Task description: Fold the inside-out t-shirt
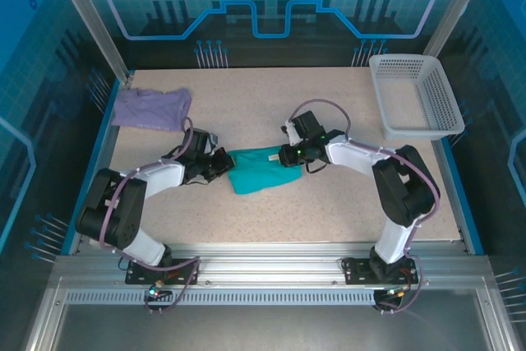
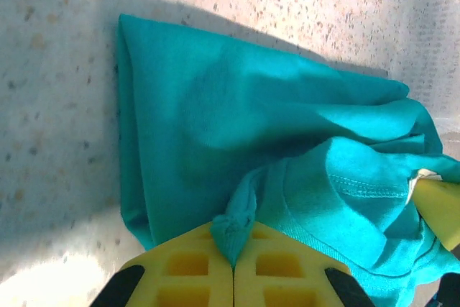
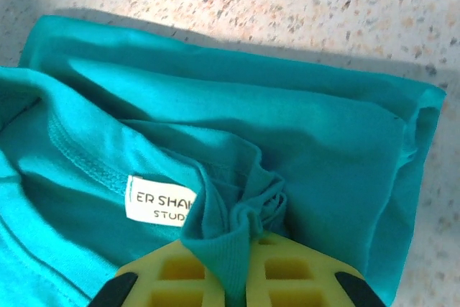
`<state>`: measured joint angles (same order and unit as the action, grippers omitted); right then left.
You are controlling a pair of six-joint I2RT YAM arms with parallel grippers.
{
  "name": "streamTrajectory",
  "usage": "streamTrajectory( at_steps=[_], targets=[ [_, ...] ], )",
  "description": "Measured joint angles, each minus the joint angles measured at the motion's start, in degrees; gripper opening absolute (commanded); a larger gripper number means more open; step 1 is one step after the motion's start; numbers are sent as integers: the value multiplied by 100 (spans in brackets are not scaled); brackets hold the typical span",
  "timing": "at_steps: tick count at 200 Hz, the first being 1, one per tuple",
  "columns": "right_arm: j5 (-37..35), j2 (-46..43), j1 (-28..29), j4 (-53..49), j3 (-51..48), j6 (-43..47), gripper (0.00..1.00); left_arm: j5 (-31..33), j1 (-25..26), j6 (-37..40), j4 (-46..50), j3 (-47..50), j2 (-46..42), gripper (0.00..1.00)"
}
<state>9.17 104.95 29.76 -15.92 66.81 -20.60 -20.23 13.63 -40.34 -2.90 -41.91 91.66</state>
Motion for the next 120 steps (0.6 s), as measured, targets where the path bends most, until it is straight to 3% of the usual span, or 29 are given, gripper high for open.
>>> streamTrajectory(
  at_steps=[27, 54, 120],
  targets=[
    [55, 195, -96, -188, 221, 195, 5, -219, -42, 33, -57, -212, 232, 0],
    [133, -190, -101, -267, -22, 389, 5, -415, -37, 39, -33, -192, -70, 0],
    [374, -3067, 111, 87, -1519, 619, 6, -461, 404, 382, 485, 232, -2907, 0]
  ],
)
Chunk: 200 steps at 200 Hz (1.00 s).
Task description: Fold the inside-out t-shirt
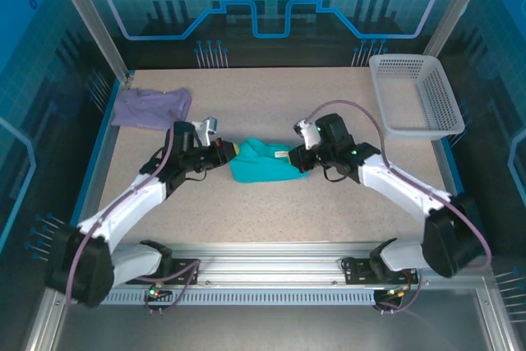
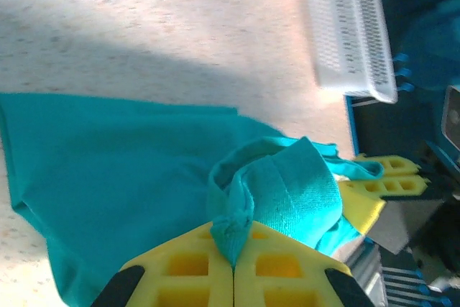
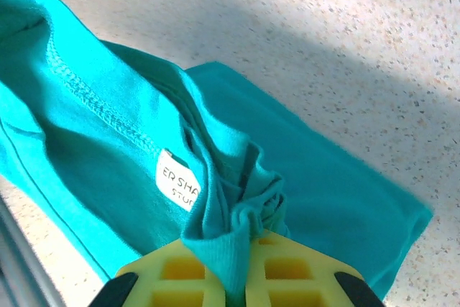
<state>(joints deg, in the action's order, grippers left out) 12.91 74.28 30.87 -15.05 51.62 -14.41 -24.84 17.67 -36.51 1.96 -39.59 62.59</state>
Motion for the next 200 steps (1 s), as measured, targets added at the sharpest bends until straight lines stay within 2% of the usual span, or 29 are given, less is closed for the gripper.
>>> streamTrajectory(
  at_steps=[32, 55, 82, 118, 140, 163, 200],
  targets=[
    [-70, -798, 227, -26, -278, -4, 5, 166, 59, 74, 562, 118, -1043, 0],
    [-219, -1010, 273, -46, -164, -7, 2, 428, 70, 219, 890, -39, -1213, 0],
    [-605, -651, 262, 4, 308, 22, 1, 782, 35, 511, 1139, -772, -487, 0],
    [-927, 391, 44, 365, 1097, 227, 1, 1119, -238, 929, 1104, -2059, 855, 0],
    [-905, 726, -76, 560, 1305, 334, 3, 1152, -289, 1016, 1014, -2291, 1102, 0],
    [-728, 640, -87, 717, 1117, 369, 4, 1036, -275, 1012, 761, -1893, 857, 0],
    [-374, -22, 13, 822, -225, 94, 7, 577, -57, 673, 332, 83, -229, 0]
  ],
)
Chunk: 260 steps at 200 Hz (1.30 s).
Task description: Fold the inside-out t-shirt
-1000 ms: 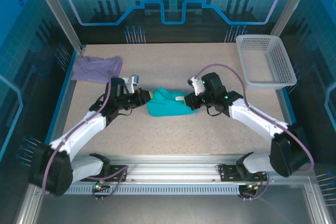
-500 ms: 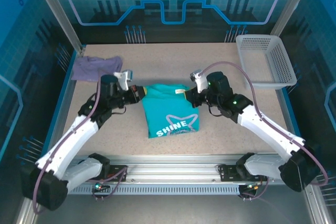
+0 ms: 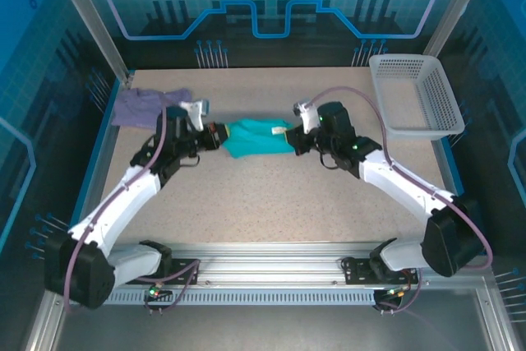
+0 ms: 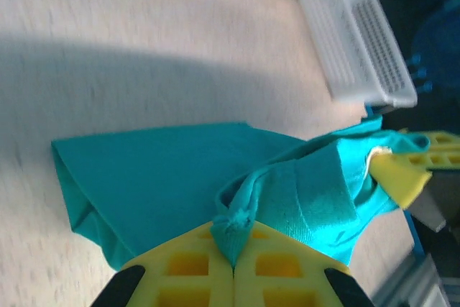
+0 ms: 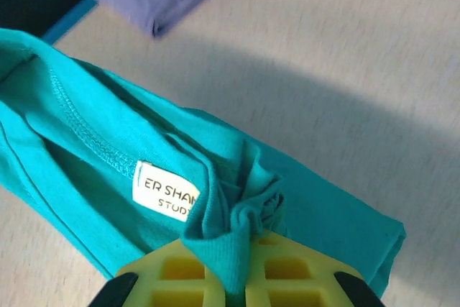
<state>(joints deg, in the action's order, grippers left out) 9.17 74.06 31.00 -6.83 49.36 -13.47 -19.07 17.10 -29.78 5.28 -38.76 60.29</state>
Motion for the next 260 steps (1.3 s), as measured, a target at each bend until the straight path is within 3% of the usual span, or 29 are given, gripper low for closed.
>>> streamTrajectory(
  at_steps=[21, 50, 122, 156, 176, 206, 225, 260],
  targets=[
    [155, -170, 85, -173, -494, -192, 8, -181, 55, -240, -66, 619, -221, 0],
    [133, 83, 85, -254, -374, -295, 7, -153, 59, -339, -293, 614, -7, 0],
    [-271, 2310, -44, -778, 1069, -299, 8, 195, -52, -378, -605, -20, 2249, 0],
    [-463, 3112, -96, -949, 1464, -273, 22, 323, -94, -374, -730, -420, 3364, 0],
    [-553, 3456, -142, -1038, 1744, -280, 31, 435, -125, -369, -776, -629, 3807, 20],
    [-638, 3467, -251, -1215, 1888, -258, 45, 522, -164, -341, -807, -702, 3724, 51],
    [-662, 3161, -343, -1316, 1757, -227, 63, 627, -188, -393, -743, -448, 3169, 69],
    [-728, 2028, -446, -1484, 1335, -212, 80, 603, -181, -625, -546, 256, 1700, 89]
  ],
)
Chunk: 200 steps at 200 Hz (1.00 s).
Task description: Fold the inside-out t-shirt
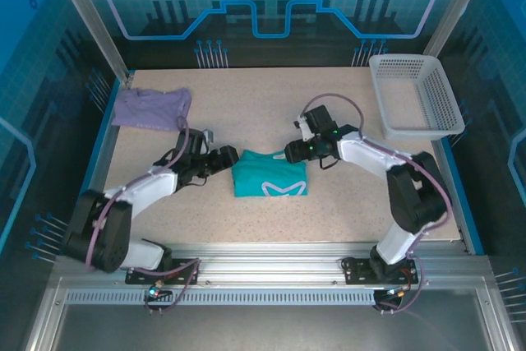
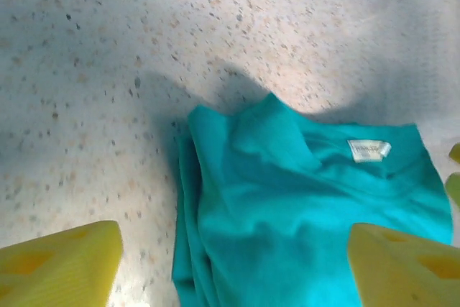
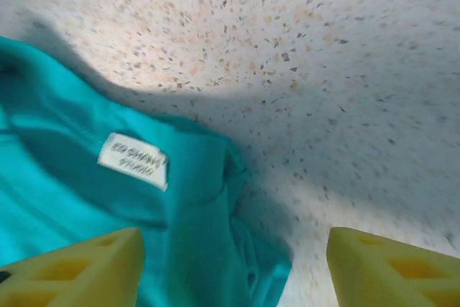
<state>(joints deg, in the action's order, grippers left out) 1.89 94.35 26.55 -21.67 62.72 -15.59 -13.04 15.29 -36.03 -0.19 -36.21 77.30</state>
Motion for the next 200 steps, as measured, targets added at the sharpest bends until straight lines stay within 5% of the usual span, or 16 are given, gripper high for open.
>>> streamTrajectory(
  at_steps=[46, 95, 155, 200],
  targets=[
    [96, -730, 2, 22, -334, -52, 84, -306, 444, -199, 20, 234, 214, 94],
    [289, -734, 2, 35, -649, -136, 84, -221, 769, -256, 83, -76, 935, 89],
    [328, -837, 2, 74, -876, -208, 84, 153, 813, -422, 643, -452, 1325, 49],
    [326, -841, 2, 120, -935, -225, 84, -227, 1141, -422, -96, -817, 1886, 32]
  ],
)
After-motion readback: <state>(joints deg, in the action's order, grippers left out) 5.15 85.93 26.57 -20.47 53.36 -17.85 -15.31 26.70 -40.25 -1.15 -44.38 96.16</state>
